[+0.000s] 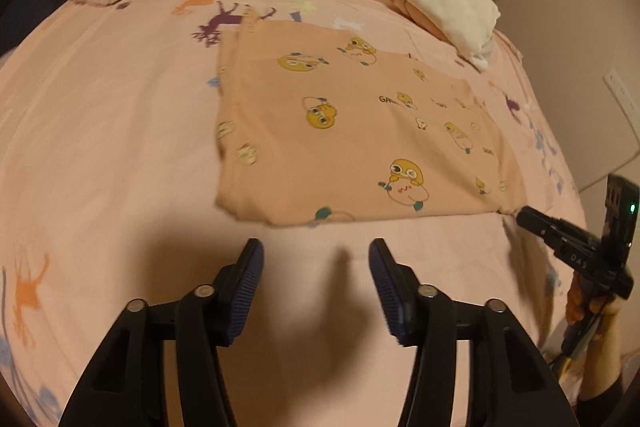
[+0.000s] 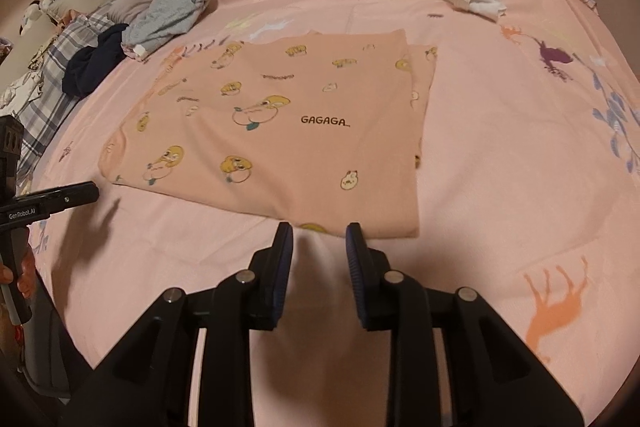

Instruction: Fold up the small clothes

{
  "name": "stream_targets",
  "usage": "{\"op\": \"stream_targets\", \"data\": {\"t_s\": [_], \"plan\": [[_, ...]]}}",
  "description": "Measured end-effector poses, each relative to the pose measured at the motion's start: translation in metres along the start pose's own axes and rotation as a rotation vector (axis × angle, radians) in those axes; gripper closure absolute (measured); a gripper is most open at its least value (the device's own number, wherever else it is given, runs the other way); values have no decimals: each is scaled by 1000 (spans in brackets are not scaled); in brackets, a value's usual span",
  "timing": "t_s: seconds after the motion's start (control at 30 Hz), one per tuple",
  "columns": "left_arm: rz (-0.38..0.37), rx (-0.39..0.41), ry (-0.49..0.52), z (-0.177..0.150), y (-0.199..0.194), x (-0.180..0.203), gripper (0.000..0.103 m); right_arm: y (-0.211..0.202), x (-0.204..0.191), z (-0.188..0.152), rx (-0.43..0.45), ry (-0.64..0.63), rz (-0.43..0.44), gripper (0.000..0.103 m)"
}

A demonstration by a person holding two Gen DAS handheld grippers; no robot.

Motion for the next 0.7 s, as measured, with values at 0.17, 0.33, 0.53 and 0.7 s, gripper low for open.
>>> {"op": "stream_targets", "data": {"t_s": [0.17,0.33,0.53,0.7], "plan": [[-35,19,-109,-5,-16,-12,41,-23,-9,2,44,27,24,65],[-59,36,-201,-9,-26,-22,30,-40,-25,7,94,42,61,53],[-66,49,-221,-7,-34,-21,23,-51,-48,14,126,33,105,46],[-103,81,-226,0,-41,-13,12,-51,-62,19,136,24,127,36]]}}
Point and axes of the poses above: each gripper's, at about its wrist camera, not at the fingertips, and y roughly the way its jaws point, x to its right, z to its top, the point moved 10 cm from there along y, roughly the way its jaws point, and after that the axes turned 8 degrees about x, right-handed, at the moved point
